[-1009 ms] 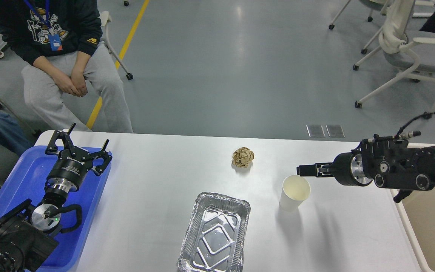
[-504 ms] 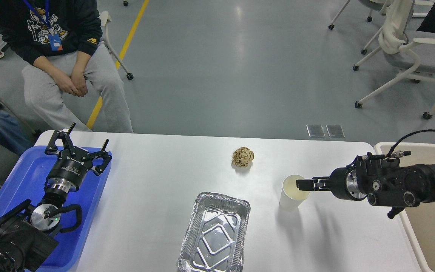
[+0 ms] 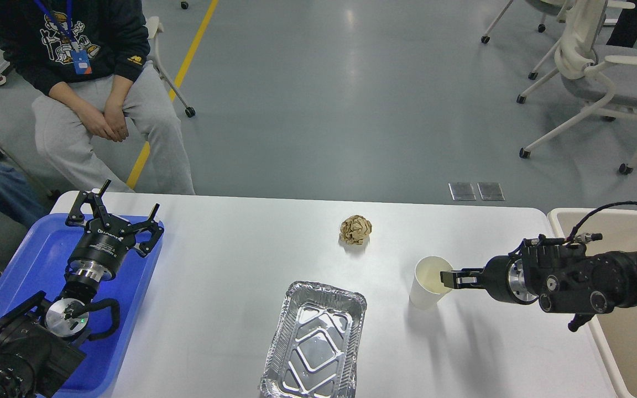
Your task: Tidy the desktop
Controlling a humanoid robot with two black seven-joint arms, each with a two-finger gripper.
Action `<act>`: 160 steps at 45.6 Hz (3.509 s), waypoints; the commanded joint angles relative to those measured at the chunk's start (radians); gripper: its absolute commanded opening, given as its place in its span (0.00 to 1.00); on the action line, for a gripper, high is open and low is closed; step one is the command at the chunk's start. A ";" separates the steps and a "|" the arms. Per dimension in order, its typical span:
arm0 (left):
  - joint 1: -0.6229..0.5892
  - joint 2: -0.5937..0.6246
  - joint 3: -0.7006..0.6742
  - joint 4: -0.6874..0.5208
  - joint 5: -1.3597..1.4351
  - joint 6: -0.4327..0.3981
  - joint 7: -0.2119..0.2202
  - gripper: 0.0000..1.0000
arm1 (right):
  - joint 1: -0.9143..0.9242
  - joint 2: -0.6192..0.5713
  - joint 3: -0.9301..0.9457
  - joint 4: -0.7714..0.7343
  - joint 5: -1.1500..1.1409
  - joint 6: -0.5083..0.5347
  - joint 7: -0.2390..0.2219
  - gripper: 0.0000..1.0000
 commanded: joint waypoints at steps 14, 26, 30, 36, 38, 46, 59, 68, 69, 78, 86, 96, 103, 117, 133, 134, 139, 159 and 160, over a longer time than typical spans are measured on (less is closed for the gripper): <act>0.000 -0.001 0.000 0.000 0.000 0.000 0.000 1.00 | 0.049 -0.090 -0.014 0.074 -0.008 -0.026 0.044 0.00; 0.000 0.001 0.000 0.000 0.000 0.000 0.000 1.00 | 0.337 -0.337 -0.004 0.362 0.001 0.071 0.086 0.00; 0.000 0.001 0.000 0.000 0.000 0.000 0.000 1.00 | 0.432 -0.414 -0.004 0.415 0.004 0.127 0.086 0.00; 0.000 0.001 0.000 0.000 0.000 0.000 0.000 1.00 | 0.581 -0.523 -0.004 0.439 0.006 0.259 0.086 0.00; 0.000 0.001 0.001 0.000 0.000 0.000 0.000 1.00 | 0.625 -0.557 -0.004 0.439 0.006 0.304 0.086 0.00; 0.000 0.001 0.000 0.000 0.000 0.000 0.000 1.00 | 0.767 -0.649 -0.005 0.435 0.007 0.428 0.075 0.00; 0.000 0.001 0.000 0.000 0.000 0.000 0.000 1.00 | 0.811 -0.716 -0.011 0.384 0.007 0.450 0.009 0.00; 0.000 0.003 0.000 0.000 0.000 0.000 0.000 1.00 | 0.793 -0.761 -0.013 0.255 0.009 0.434 -0.022 0.00; 0.000 0.003 0.000 0.000 0.000 0.000 0.000 1.00 | 0.787 -0.767 -0.014 0.233 0.009 0.434 -0.022 0.00; 0.000 0.003 0.000 0.000 0.000 0.000 0.000 1.00 | 0.574 -0.804 0.022 0.051 0.102 0.312 -0.025 0.00; 0.000 0.003 0.000 0.000 0.000 0.000 0.000 1.00 | 0.299 -0.812 0.121 -0.111 0.292 0.180 -0.023 0.00; 0.000 0.003 0.000 0.000 0.000 0.000 0.000 1.00 | 0.023 -0.726 0.260 -0.229 0.584 0.017 -0.023 0.00; 0.000 0.003 0.000 0.000 0.000 0.000 -0.002 1.00 | -0.147 -0.640 0.335 -0.306 0.756 -0.061 -0.025 0.00; 0.000 0.003 0.000 0.000 0.000 0.000 -0.002 1.00 | -0.615 -0.307 0.688 -0.780 0.868 -0.087 -0.054 0.00; 0.000 0.001 0.000 0.000 0.000 0.000 -0.002 1.00 | -0.758 -0.015 0.970 -1.029 0.859 -0.074 -0.057 0.00; 0.000 0.003 0.000 0.000 0.000 0.000 -0.002 1.00 | -0.760 -0.011 0.983 -1.029 0.857 -0.074 -0.057 0.00; 0.000 0.001 0.000 0.000 0.000 0.000 -0.002 1.00 | -0.773 0.015 1.026 -1.027 0.859 -0.069 -0.066 0.00; 0.000 0.003 0.000 0.000 0.000 0.000 -0.001 1.00 | -0.803 0.018 1.086 -1.027 0.859 -0.024 -0.094 0.00; 0.000 0.003 0.000 0.000 0.000 0.000 -0.002 1.00 | -0.803 0.018 1.086 -1.029 0.859 -0.020 -0.094 0.00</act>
